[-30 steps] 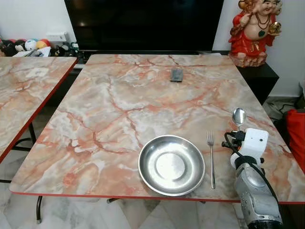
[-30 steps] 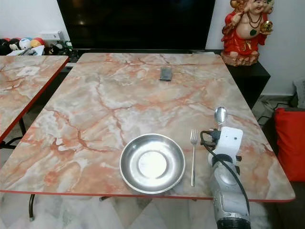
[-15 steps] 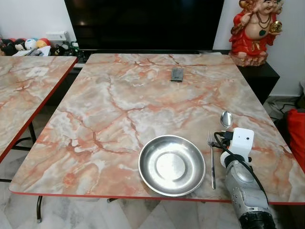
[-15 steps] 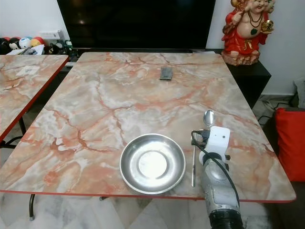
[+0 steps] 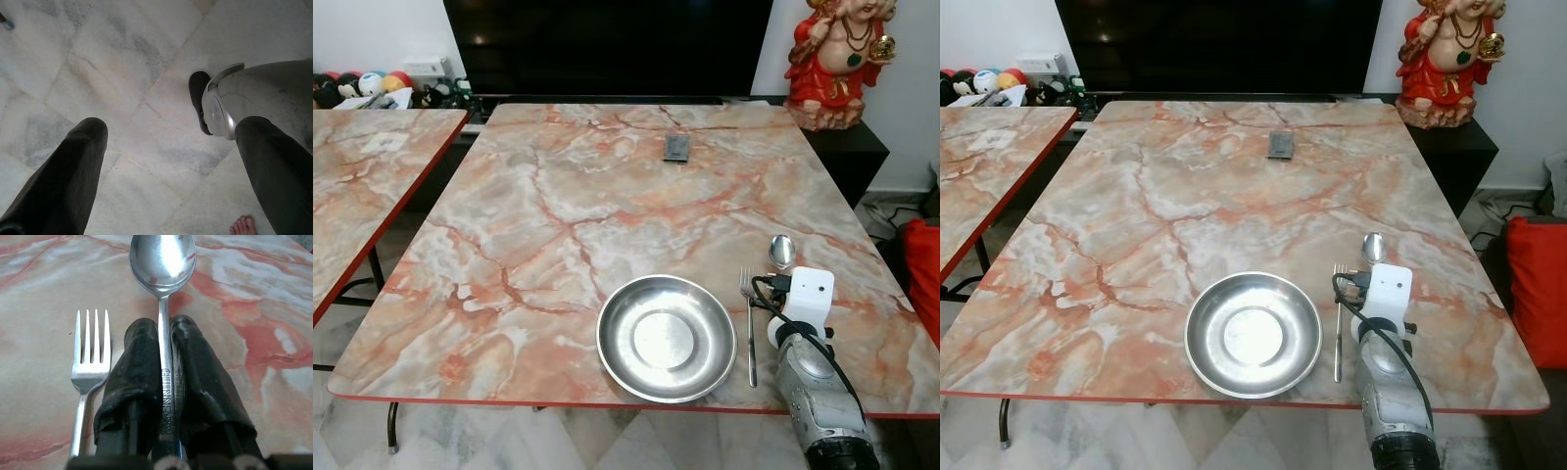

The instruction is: Setting the table

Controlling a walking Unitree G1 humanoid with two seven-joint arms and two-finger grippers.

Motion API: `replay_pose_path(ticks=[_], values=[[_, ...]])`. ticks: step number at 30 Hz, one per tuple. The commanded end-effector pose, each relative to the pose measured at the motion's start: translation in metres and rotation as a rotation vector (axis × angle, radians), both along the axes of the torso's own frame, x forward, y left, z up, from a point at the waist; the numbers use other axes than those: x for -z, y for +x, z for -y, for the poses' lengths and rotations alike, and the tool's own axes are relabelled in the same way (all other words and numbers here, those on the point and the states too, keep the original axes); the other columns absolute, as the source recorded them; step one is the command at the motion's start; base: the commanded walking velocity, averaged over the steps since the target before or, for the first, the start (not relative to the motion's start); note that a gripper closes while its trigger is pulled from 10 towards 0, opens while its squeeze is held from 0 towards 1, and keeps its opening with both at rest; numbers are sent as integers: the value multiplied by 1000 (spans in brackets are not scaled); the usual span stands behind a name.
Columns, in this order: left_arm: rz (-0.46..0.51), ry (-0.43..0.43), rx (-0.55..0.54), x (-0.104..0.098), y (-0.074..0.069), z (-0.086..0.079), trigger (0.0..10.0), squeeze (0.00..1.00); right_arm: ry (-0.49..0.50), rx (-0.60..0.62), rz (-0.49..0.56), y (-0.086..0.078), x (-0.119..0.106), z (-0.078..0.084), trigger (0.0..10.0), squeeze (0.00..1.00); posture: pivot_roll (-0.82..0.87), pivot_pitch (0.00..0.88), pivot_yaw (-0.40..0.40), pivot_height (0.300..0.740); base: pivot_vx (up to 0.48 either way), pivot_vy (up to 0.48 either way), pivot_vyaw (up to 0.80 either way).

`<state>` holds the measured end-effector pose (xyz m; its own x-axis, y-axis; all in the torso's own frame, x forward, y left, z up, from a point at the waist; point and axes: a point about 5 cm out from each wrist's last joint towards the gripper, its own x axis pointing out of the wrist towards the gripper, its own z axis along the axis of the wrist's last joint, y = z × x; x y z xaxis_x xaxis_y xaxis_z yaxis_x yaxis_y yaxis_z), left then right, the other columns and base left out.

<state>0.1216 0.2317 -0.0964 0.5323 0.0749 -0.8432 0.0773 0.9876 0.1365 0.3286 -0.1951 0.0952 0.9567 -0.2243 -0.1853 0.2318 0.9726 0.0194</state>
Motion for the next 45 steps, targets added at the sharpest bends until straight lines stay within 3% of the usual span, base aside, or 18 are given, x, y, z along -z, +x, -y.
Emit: replay_pose_path(ticks=[1, 17, 45], values=[[-32, -5, -14, 3, -8, -1, 10000, 0, -9, -6, -25, -1, 4, -1, 10000, 0, -15, 104, 22, 740, 0, 0, 0], [-33, -5, -13, 3, -8, 0, 10000, 0, -73, -12, -45, -17, 13, -3, 10000, 0, -17, 98, 17, 740, 0, 0, 0], [-36, -3, -4, 3, -7, 0, 10000, 0, -60, 19, -100, -32, 17, -2, 10000, 0, -19, 95, 16, 740, 0, 0, 0]])
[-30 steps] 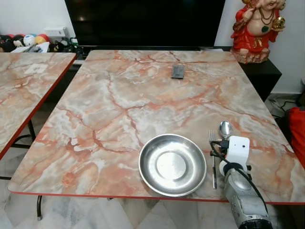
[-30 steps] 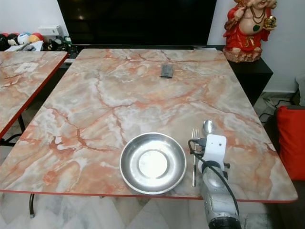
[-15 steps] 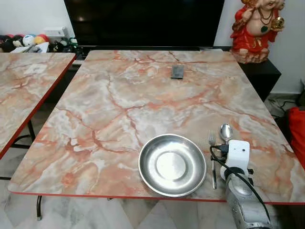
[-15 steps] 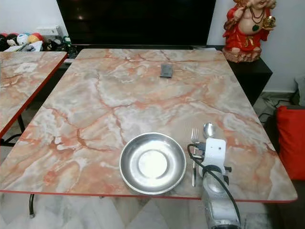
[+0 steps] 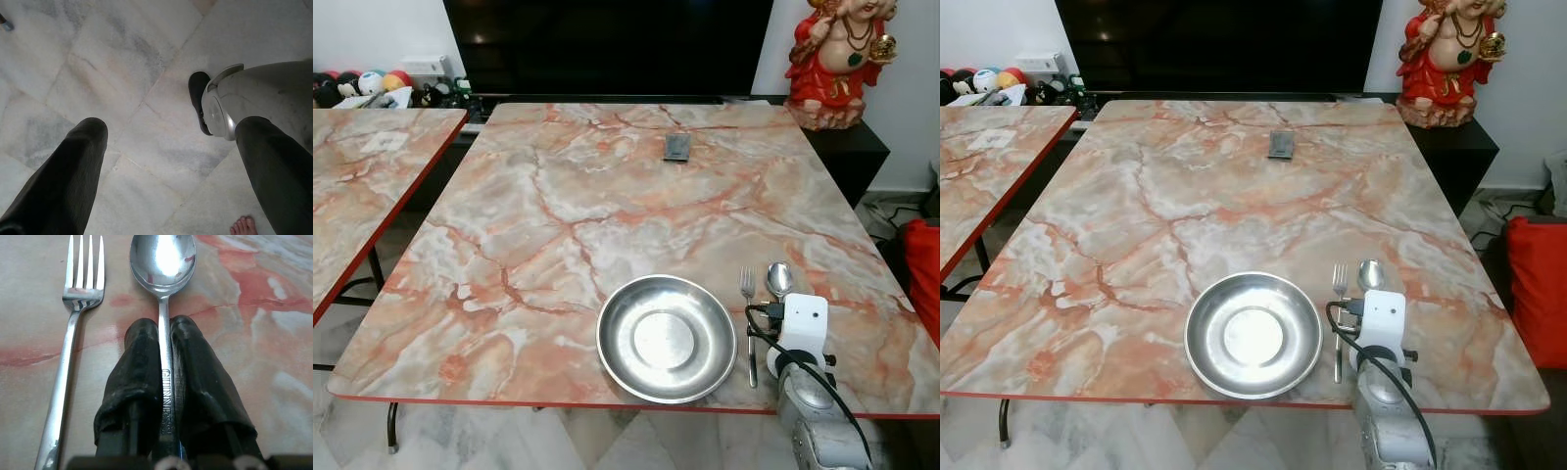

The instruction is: Setting the table

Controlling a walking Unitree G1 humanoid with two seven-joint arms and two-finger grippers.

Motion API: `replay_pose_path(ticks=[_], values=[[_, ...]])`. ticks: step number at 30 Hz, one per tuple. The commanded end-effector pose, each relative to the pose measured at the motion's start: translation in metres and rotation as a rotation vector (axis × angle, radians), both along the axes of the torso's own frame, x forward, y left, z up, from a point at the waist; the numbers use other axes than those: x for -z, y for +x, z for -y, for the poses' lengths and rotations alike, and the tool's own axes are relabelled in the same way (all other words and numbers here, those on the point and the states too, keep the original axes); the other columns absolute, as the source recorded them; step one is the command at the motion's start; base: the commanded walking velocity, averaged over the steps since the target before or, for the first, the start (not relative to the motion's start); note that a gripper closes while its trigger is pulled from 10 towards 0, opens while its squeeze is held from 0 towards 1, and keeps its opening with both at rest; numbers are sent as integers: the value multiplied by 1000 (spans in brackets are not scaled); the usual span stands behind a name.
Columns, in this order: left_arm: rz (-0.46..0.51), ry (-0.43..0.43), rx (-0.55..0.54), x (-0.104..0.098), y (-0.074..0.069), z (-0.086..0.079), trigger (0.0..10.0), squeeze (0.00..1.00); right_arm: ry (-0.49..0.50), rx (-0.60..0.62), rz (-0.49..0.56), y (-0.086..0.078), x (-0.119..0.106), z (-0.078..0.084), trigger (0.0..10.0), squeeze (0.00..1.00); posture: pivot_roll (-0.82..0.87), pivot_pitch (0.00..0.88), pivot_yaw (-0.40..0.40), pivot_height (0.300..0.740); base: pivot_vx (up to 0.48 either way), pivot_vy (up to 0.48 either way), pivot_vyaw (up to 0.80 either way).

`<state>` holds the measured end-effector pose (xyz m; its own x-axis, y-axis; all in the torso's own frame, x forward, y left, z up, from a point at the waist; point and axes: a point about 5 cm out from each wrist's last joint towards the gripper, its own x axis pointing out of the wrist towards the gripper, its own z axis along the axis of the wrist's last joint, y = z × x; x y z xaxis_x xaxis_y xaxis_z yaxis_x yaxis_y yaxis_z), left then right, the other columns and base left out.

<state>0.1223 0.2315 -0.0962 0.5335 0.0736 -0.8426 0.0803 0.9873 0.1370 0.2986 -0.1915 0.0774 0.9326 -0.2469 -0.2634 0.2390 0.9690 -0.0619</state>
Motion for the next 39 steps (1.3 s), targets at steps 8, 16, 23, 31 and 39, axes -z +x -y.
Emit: replay_pose_path(ticks=[8, 16, 23, 31, 39], values=[[-38, -3, -5, 3, -8, 0, 10000, 0, 7, 7, -7, -7, -2, 0, 10000, 0, -20, 97, 15, 740, 0, 0, 0], [-38, -2, -5, 3, -8, 0, 10000, 0, 12, -5, -34, -9, 1, -1, 10000, 0, -18, 101, 14, 740, 0, 0, 0], [-38, -2, -7, 3, -8, 0, 10000, 0, 35, -42, -59, -9, 5, -5, 10000, 106, -18, 105, 14, 740, 0, 0, 0], [-38, -2, -6, 3, -8, 0, 10000, 0, 36, -42, -64, -10, 5, -5, 10000, 639, -18, 106, 15, 740, 0, 0, 0], [-37, -2, -6, 3, -8, 0, 10000, 0, 36, -43, -67, -10, 5, -3, 10000, 616, -16, 106, 16, 740, 0, 0, 0]])
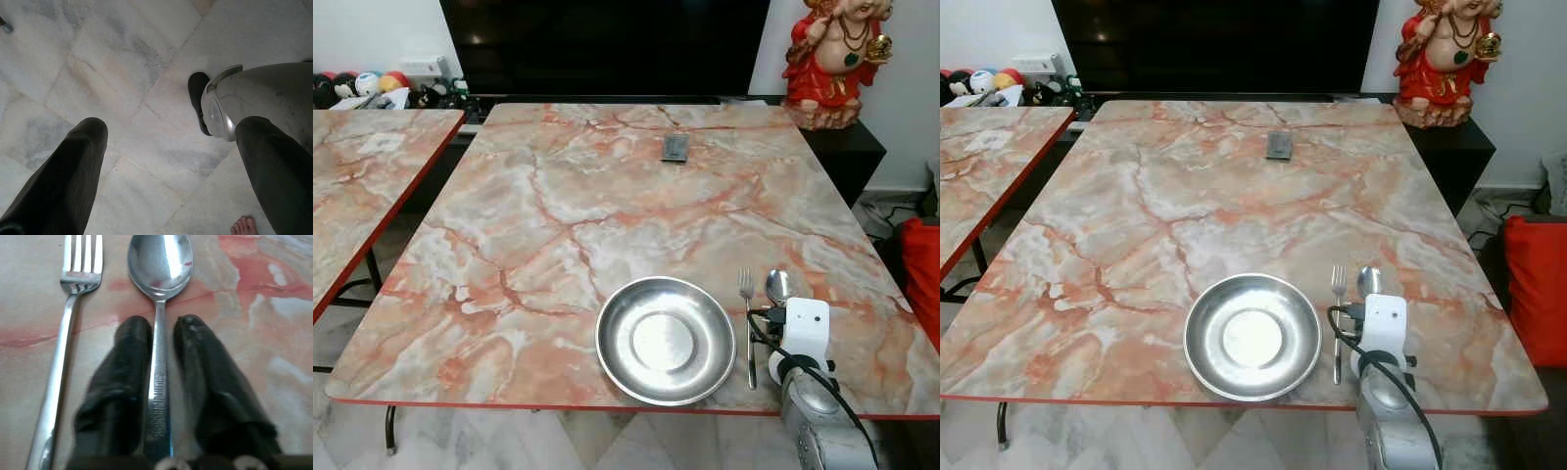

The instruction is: Setting the table

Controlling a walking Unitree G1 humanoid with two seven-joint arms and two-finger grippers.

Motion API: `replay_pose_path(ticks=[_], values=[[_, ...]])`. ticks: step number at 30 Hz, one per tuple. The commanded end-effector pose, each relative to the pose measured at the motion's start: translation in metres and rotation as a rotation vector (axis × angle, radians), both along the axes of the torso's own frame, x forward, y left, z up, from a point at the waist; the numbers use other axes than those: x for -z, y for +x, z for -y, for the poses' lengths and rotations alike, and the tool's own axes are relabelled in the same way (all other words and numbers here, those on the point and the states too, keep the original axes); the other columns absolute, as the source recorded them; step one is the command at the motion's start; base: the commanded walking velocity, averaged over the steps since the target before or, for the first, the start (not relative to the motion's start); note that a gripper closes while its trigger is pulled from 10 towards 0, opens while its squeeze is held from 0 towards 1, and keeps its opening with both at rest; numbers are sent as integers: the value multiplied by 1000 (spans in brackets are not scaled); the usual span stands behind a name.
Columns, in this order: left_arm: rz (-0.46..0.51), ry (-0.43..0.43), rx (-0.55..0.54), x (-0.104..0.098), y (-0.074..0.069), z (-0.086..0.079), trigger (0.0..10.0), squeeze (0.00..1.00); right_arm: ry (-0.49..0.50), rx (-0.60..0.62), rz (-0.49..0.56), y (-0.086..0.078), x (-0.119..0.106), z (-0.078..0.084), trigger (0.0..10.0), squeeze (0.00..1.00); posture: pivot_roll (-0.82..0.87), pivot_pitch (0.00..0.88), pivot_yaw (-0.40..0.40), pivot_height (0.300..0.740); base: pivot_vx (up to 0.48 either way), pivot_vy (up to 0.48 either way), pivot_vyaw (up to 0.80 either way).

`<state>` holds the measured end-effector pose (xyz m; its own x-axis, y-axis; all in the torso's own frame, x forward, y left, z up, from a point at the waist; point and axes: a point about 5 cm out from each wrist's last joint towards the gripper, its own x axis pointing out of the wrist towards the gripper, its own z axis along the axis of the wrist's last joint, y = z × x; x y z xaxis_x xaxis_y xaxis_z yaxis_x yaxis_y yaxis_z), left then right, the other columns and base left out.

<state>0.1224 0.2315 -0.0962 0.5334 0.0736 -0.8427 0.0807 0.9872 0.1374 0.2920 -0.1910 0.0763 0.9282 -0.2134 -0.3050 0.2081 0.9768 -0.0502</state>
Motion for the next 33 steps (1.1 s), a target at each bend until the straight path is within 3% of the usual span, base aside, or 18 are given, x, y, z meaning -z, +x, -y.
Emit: replay_pose_path(ticks=[1, 5, 6, 7, 8, 24, 29, 33], values=[[-37, -2, -7, 3, -8, 0, 10000, 0, 15, -13, -27, -3, 4, -3, 10000, 616, -16, 106, 16, 740, 0, 0, 0], [-37, -2, -7, 3, -8, 0, 10000, 0, 14, -8, -25, -3, 4, -2, 10000, 588, -16, 106, 16, 740, 0, 0, 0], [-37, -1, -6, 3, -8, 0, 10000, 0, 10, -3, -22, -3, 3, -1, 10000, 502, -17, 107, 17, 740, 0, 0, 0], [-37, -1, -6, 3, -8, 0, 10000, 0, 9, -1, -21, -3, 3, 0, 10000, 502, -17, 107, 17, 740, 0, 0, 0], [-38, -1, -6, 3, -8, 0, 10000, 0, 7, 1, -18, -3, 2, 0, 10000, 0, -18, 107, 17, 740, 0, 0, 0], [-37, -2, -4, 3, -8, 0, 10000, 0, -1, 19, 116, 6, -15, 6, 10000, 0, -18, 99, 19, 740, 0, 0, 0], [-38, -1, -2, 3, -8, 0, 10000, 0, -85, 32, 226, 8, -29, 11, 10000, 0, -22, 88, 21, 740, 0, 0, 0], [-39, -1, 0, 3, -8, -1, 10000, 0, -86, 37, 346, 9, -45, 10, 10000, 0, -29, 69, 24, 740, 0, 0, 0]])
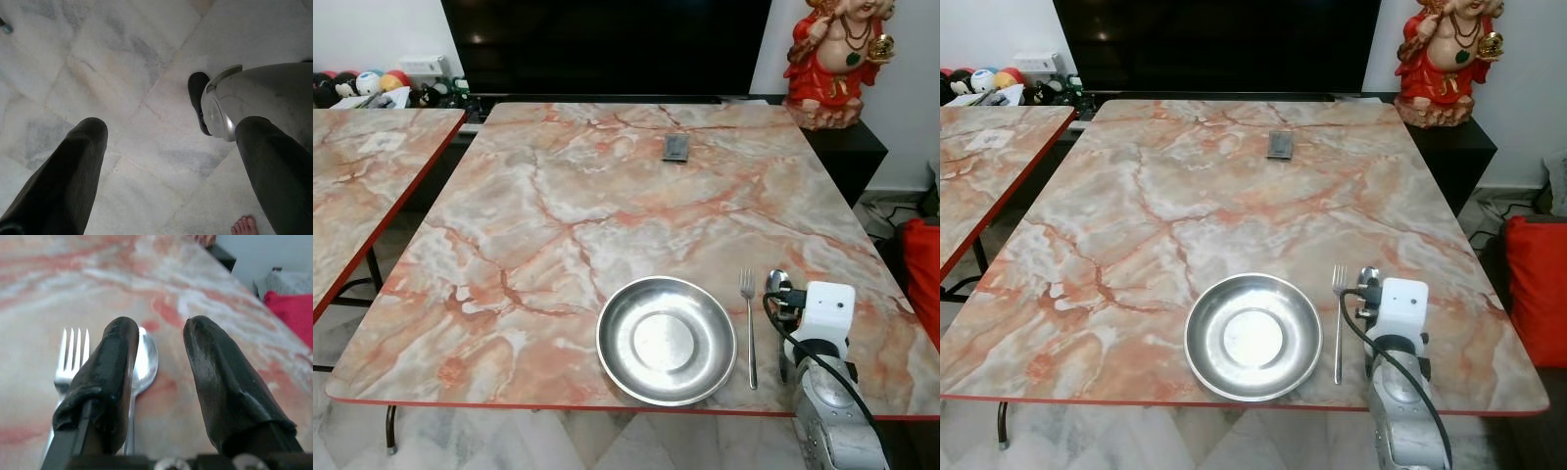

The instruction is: Setting the table

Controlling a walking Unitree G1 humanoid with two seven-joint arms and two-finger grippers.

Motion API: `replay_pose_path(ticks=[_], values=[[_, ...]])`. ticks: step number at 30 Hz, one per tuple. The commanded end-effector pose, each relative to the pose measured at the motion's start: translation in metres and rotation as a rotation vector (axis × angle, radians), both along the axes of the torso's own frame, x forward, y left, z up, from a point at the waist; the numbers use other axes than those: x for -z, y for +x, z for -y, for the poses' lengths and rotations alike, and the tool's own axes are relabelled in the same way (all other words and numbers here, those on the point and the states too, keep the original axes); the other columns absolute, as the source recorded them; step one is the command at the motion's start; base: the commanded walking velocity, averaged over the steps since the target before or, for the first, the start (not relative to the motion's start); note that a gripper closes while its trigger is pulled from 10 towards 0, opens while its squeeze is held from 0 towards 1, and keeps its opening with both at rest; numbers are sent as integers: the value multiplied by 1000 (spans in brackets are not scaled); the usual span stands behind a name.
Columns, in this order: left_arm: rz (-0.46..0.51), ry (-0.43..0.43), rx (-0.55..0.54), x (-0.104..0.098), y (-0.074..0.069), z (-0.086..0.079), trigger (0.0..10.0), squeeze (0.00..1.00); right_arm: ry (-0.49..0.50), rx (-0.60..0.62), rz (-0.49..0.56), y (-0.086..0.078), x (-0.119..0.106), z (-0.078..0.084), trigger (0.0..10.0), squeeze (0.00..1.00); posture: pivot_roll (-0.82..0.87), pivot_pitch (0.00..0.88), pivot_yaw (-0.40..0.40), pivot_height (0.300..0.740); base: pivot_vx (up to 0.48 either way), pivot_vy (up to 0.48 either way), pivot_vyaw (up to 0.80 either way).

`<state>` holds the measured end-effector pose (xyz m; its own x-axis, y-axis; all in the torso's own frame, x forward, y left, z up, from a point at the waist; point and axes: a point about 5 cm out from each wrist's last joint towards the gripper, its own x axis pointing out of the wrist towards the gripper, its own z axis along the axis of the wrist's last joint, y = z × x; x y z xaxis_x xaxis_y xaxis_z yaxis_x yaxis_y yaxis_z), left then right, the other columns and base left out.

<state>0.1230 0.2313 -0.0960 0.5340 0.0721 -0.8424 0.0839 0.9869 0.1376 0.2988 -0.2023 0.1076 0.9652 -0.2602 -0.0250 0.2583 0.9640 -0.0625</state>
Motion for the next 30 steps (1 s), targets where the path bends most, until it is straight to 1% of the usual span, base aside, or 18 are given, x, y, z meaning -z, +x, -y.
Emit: replay_pose_path(ticks=[1, 4, 5, 9, 10, 12, 15, 18, 22, 24, 25, 27, 30], values=[[-39, -2, -4, 3, -9, -1, 10000, 0, -12, 5, 85, 2, -16, 0, 10000, 0, -35, 58, 24, 740, 0, 0, 0], [-38, -3, -6, 3, -9, 0, 10000, 0, -2, 4, 120, 2, -21, 3, 10000, 0, -36, 54, 23, 740, 0, 0, 0], [-36, -5, -9, 3, -9, 0, 10000, 0, -3, -9, 136, 2, -23, 3, 10000, 0, -46, 31, 24, 740, 0, 0, 0], [-33, -7, -13, 3, -8, 0, 10000, 0, -20, -46, 152, 4, -26, 2, 10000, 0, -57, 10, 27, 740, 0, 0, 0], [-32, -10, -13, 3, -8, 0, 10000, 0, -17, -59, 156, 5, -26, 0, 10000, 0, -62, 0, 29, 740, 0, 0, 0], [-34, -8, -7, 3, -7, 0, 10000, 0, -4, -89, 193, 8, -28, -11, 10000, 0, -67, 0, 40, 740, 0, 0, 0], [-36, -7, -4, 3, -7, 0, 10000, 0, 8, -91, 204, 9, -29, -15, 10000, 0, -71, 0, 44, 740, 0, 0, 0], [-34, -6, 0, 2, -6, 0, 10000, 0, 32, -101, 237, 11, -34, -21, 10000, 0, -75, 0, 43, 740, 0, 0, 0], [-34, -6, 3, 2, -5, 0, 10000, 0, 37, -99, 244, 11, -35, -21, 10000, 0, -73, 0, 46, 740, 0, 0, 0], [-38, -6, 11, 2, -5, 0, 10000, 0, 47, -110, 233, 10, -31, -24, 10000, 0, -62, 0, 41, 740, 0, 0, 0], [-36, -5, 5, 2, -5, 0, 10000, 0, 31, -138, 231, 10, -30, -27, 10000, 0, -59, 0, 39, 740, 0, 0, 0], [-34, -5, -8, 2, -5, 0, 10000, 0, 25, -155, 232, 9, -30, -29, 10000, 0, -53, 0, 34, 740, 0, 0, 0], [-35, -4, -28, 3, -6, -1, 10000, 0, 7, -151, 240, 10, -31, -27, 10000, 0, -44, 0, 29, 740, 0, 0, 0]])
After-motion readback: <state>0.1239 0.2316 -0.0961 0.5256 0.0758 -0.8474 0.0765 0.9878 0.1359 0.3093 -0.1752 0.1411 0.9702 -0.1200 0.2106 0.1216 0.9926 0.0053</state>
